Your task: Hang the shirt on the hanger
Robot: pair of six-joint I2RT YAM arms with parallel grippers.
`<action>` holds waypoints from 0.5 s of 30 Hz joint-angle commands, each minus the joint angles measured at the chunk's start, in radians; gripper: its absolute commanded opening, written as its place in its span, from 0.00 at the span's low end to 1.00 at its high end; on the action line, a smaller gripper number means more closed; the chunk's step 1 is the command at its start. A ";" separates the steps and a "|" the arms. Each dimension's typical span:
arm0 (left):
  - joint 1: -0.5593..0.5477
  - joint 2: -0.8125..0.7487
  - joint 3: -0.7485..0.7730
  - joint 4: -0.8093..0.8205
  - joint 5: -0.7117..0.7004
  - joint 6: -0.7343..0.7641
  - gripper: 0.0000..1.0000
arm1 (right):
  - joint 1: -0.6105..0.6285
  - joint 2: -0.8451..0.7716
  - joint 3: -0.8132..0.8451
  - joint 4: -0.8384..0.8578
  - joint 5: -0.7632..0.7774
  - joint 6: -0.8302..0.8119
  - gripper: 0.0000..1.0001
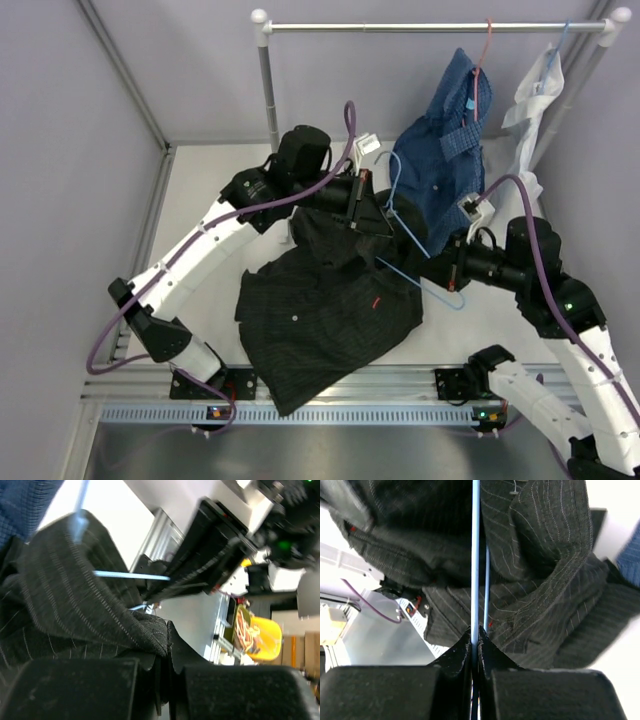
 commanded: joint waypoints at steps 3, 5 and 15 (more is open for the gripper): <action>-0.001 -0.101 0.047 0.005 0.120 0.100 0.00 | -0.011 -0.047 -0.041 0.309 -0.088 0.007 0.00; -0.001 -0.116 0.079 -0.073 -0.088 0.168 0.00 | -0.011 -0.062 -0.033 0.311 -0.071 -0.006 0.00; -0.001 -0.170 0.012 -0.221 -0.650 0.232 0.00 | -0.009 -0.076 -0.104 0.438 -0.225 0.069 0.00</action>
